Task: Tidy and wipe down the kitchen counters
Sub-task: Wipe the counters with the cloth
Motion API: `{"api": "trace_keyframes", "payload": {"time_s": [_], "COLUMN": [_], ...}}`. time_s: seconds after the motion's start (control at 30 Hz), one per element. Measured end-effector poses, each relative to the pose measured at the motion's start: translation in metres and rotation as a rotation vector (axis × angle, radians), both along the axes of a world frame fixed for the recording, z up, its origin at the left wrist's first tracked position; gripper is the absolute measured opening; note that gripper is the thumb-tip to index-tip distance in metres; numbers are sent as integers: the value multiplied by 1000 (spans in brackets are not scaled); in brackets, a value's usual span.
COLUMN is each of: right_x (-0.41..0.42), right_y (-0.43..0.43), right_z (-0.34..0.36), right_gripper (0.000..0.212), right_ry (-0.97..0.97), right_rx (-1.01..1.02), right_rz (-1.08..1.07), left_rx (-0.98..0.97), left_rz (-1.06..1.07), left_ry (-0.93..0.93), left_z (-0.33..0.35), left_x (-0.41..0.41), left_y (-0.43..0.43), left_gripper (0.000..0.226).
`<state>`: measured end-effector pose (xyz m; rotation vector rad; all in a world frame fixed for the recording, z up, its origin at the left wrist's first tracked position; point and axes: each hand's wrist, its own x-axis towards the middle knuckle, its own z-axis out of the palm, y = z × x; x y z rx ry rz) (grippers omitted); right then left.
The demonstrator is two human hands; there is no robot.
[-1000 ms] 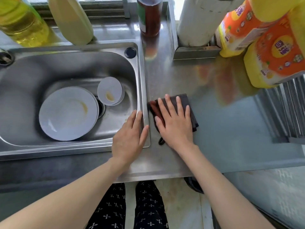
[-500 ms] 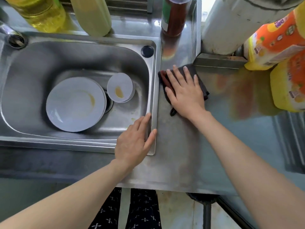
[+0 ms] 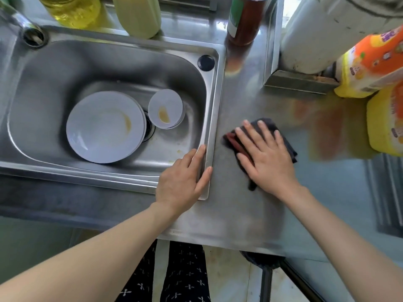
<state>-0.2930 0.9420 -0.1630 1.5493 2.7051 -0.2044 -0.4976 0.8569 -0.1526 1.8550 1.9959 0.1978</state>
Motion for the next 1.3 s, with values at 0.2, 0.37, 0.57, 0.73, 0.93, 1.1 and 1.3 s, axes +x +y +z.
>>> {"api": "trace_keyframes", "payload": {"time_s": [0.2, 0.37, 0.57, 0.73, 0.93, 1.1, 1.3], "right_x": [-28, -32, -49, -129, -100, -188, -200], "right_y": [-62, -137, -162, -218, -214, -213, -212], "right_z": [4, 7, 8, 6, -2, 3, -6], "right_gripper": [61, 58, 58, 52, 51, 48, 46], "right_ry": [48, -47, 71, 60, 130, 289, 144], "right_rx": [-18, -36, -22, 3, 84, 46, 171], "right_rz": [-619, -195, -856, -442, -599, -846, -214], "left_rx": [-38, -90, 156, 21, 66, 53, 43], "left_rz": [13, -42, -12, 28, 123, 132, -2], "left_ry": [-15, -292, -145, -83, -194, -152, 65], "left_z": [5, 17, 37, 26, 39, 34, 22], "left_x": [0, -21, -108, -148, -175, -198, -218], "left_y": [-3, -6, -70, -143, -180, -187, -185], "left_gripper": [58, 57, 56, 54, 50, 50, 59]}}
